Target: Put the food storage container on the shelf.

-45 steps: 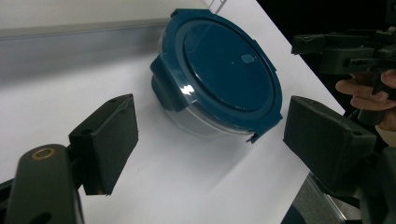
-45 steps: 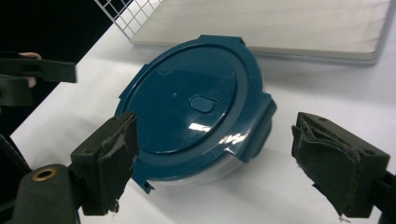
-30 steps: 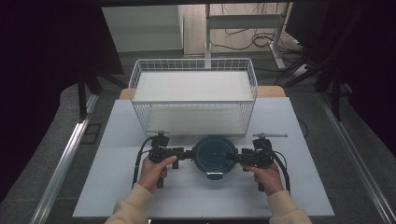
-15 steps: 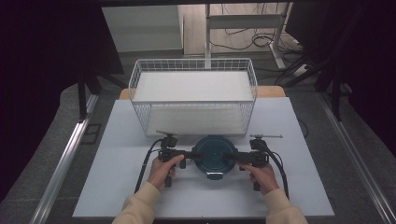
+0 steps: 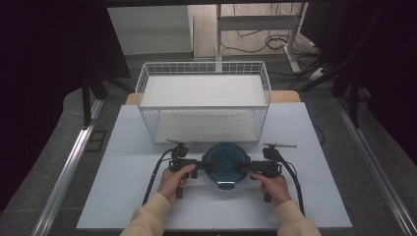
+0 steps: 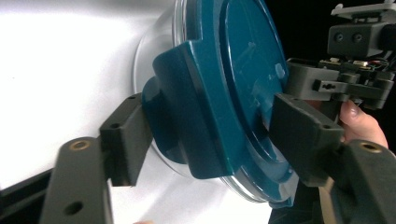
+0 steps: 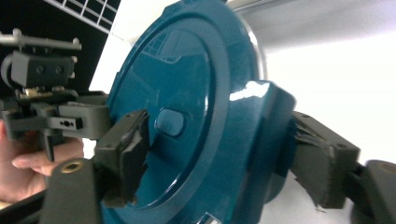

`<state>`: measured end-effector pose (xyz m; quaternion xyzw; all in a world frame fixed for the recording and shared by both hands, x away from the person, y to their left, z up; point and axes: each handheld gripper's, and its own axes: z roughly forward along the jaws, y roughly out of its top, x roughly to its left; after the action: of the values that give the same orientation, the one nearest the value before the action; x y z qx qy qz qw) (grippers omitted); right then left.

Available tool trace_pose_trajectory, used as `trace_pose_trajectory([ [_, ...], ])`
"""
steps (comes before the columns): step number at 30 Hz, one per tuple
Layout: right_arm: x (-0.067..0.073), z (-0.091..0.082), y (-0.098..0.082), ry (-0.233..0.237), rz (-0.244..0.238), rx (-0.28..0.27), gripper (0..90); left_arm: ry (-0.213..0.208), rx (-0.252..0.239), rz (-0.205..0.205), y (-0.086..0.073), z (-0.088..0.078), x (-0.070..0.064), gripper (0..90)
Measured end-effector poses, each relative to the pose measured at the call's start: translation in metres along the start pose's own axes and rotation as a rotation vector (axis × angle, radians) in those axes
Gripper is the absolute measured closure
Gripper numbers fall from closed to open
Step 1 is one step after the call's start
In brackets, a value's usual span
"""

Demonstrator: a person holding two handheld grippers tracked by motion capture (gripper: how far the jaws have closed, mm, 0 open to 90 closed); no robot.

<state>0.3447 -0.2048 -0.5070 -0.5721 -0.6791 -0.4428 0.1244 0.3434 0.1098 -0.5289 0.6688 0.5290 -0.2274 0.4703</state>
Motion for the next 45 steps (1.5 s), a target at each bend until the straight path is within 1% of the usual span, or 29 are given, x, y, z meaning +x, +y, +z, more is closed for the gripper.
trace_pose_trajectory([
  [2, -0.001, -0.002, 0.001, 0.005, 0.032, 0.001, 29.6, -0.002, -0.006, -0.009, 0.000, 0.000, 0.000, 33.3],
  [3, -0.003, -0.002, 0.001, 0.008, 0.035, -0.005, 30.7, -0.001, -0.009, -0.014, -0.001, 0.000, 0.000, 33.7],
  [4, -0.003, -0.003, 0.001, 0.011, 0.049, -0.006, 31.8, -0.002, -0.017, -0.022, -0.001, 0.000, -0.001, 34.0],
  [5, -0.004, -0.004, 0.000, 0.011, 0.051, -0.015, 32.8, -0.002, -0.014, -0.017, -0.002, -0.001, -0.001, 34.6],
  [6, -0.003, -0.006, -0.001, 0.013, 0.065, -0.020, 33.7, 0.001, -0.021, -0.017, -0.002, -0.002, -0.002, 35.2],
  [7, -0.002, -0.007, -0.002, 0.011, 0.061, -0.033, 34.5, 0.004, -0.024, -0.015, -0.003, -0.002, -0.004, 35.7],
  [9, 0.001, -0.010, -0.004, 0.008, 0.059, -0.041, 36.6, 0.008, -0.029, -0.004, -0.004, -0.004, -0.006, 36.9],
  [10, 0.003, -0.011, -0.005, 0.001, 0.058, -0.043, 36.7, 0.009, -0.036, -0.011, -0.006, -0.005, -0.007, 37.6],
  [12, 0.006, -0.013, -0.007, -0.003, 0.035, -0.047, 36.9, -0.001, -0.052, -0.022, -0.009, -0.007, -0.007, 39.4],
  [14, 0.009, -0.014, -0.009, -0.008, 0.012, -0.055, 37.1, -0.009, -0.062, -0.025, -0.011, -0.009, -0.007, 40.9],
  [17, 0.014, -0.017, -0.012, -0.014, -0.019, -0.057, 37.3, 0.005, -0.064, -0.009, -0.013, -0.011, -0.012, 41.6],
  [20, 0.017, -0.019, -0.014, -0.010, -0.035, -0.054, 37.5, 0.018, -0.068, 0.008, -0.015, -0.014, -0.017, 41.9],
  [24, 0.021, -0.024, -0.014, -0.002, -0.056, -0.069, 37.5, 0.011, -0.087, 0.021, -0.015, -0.019, -0.024, 42.6],
  [25, 0.023, -0.025, -0.013, -0.002, -0.068, -0.075, 37.6, 0.008, -0.094, 0.028, -0.016, -0.021, -0.026, 42.8],
  [26, 0.025, -0.027, -0.013, 0.000, -0.079, -0.080, 37.6, 0.007, -0.100, 0.025, -0.016, -0.022, -0.028, 42.9],
  [29, 0.033, -0.031, -0.011, 0.000, -0.107, -0.087, 37.6, 0.004, -0.099, 0.046, -0.015, -0.028, -0.032, 43.1],
  [30, 0.035, -0.032, -0.010, 0.001, -0.113, -0.088, 37.6, 0.005, -0.109, 0.046, -0.014, -0.030, -0.035, 43.1],
  [32, 0.041, -0.034, -0.007, 0.006, -0.127, -0.096, 37.6, 0.004, -0.120, 0.063, -0.013, -0.037, -0.040, 43.2],
  [35, 0.052, -0.039, -0.005, 0.011, -0.153, -0.108, 37.6, -0.003, -0.137, 0.089, -0.012, -0.048, -0.049, 43.6],
  [37, 0.063, -0.044, -0.002, 0.011, -0.184, -0.114, 37.6, -0.008, -0.142, 0.101, -0.012, -0.053, -0.053, 43.8],
  [40, 0.073, -0.047, 0.001, 0.011, -0.212, -0.121, 37.7, -0.005, -0.155, 0.120, -0.010, -0.062, -0.061, 43.8],
  [45, 0.084, -0.050, 0.008, 0.026, -0.232, -0.129, 37.7, 0.010, -0.168, 0.142, -0.006, -0.074, -0.070, 43.9],
])
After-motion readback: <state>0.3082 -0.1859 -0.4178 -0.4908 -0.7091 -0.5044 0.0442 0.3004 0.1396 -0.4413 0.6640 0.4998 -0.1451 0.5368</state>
